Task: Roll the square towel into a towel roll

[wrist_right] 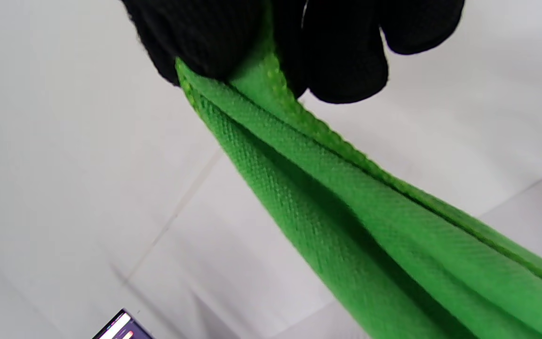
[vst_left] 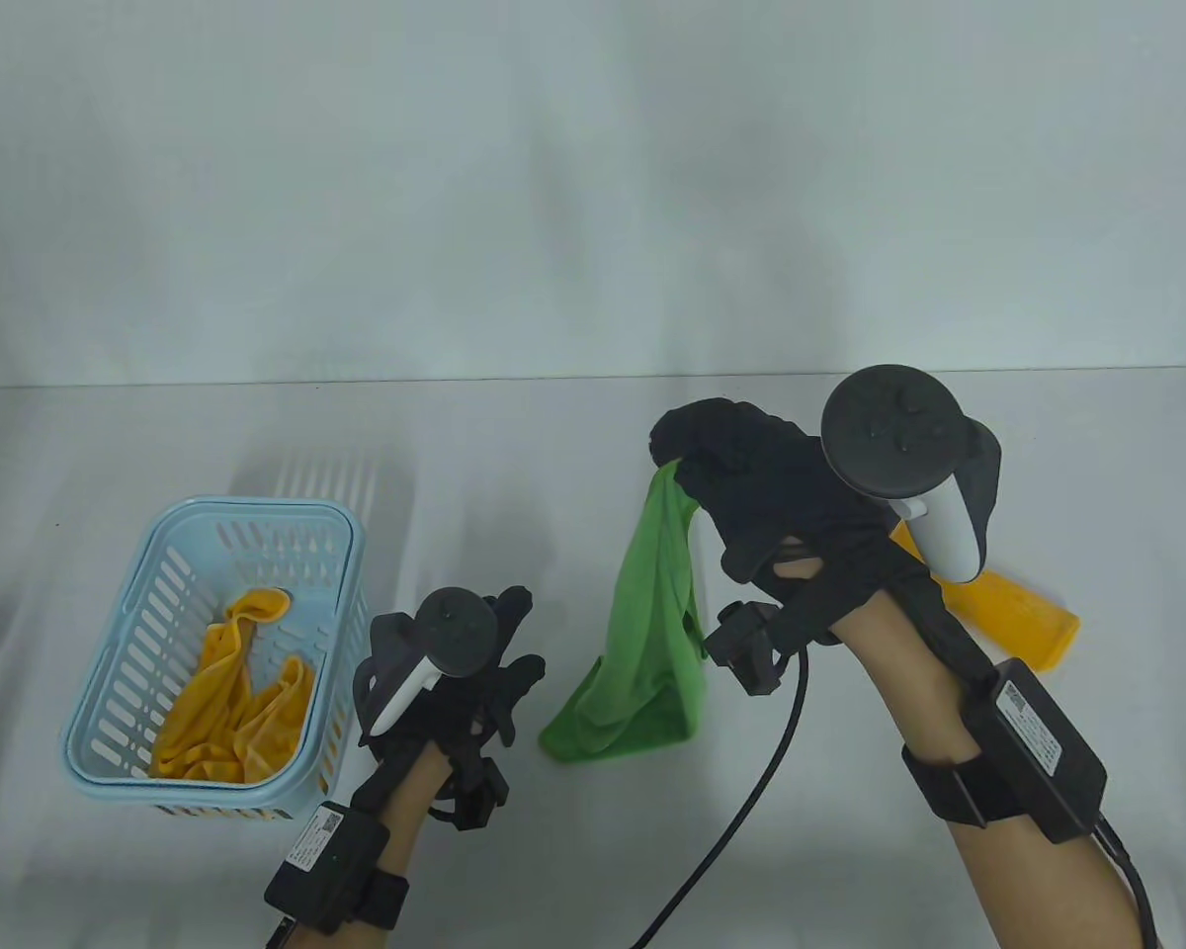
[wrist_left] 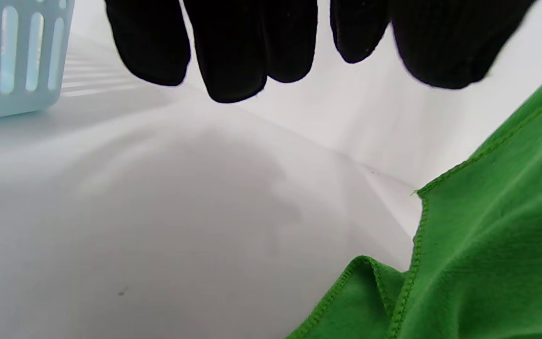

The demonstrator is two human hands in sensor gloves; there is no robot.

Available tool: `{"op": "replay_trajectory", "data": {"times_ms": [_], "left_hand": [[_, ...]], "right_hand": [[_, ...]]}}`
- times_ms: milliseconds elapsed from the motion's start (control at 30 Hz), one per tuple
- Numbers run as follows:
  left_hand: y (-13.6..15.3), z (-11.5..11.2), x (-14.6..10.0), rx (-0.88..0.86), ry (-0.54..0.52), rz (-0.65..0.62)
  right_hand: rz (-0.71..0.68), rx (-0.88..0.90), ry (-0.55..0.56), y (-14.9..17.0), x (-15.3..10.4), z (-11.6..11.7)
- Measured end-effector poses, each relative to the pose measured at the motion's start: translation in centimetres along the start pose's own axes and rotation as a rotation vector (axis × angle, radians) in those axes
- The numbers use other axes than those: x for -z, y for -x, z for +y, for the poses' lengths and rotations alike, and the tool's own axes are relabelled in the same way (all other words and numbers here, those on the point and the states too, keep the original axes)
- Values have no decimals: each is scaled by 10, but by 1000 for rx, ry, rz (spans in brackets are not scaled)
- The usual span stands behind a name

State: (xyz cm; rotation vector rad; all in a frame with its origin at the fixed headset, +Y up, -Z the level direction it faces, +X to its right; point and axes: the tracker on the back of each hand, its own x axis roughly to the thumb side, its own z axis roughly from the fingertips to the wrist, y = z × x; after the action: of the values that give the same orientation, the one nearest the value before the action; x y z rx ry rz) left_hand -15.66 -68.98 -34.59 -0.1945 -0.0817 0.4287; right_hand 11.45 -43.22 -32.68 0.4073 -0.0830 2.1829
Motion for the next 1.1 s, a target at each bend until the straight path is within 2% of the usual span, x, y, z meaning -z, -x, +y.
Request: {"op": "replay_trajectory", "data": {"times_ms": [100,367,600,767,967,1100], "left_hand": [[0,-5,4,11,15,-3],[-5,-22,11,15,141,-56],[-13,-37,14,-47,303,-151],[-10,-36,15,-23,255,-95],[0,-30,17,-86,229,-38],[0,-30,17,-111,232,-55]], "right_hand": [[-37,-7,-41,-10,-3,4],[-91,14,-131,-22,-1,21],[-122,55,-178,-24,2,27],[-105,44,-155,-19,4,23],[-61,33,-95,-8,5,12],[-32,46,-67,-1,6,5]]}}
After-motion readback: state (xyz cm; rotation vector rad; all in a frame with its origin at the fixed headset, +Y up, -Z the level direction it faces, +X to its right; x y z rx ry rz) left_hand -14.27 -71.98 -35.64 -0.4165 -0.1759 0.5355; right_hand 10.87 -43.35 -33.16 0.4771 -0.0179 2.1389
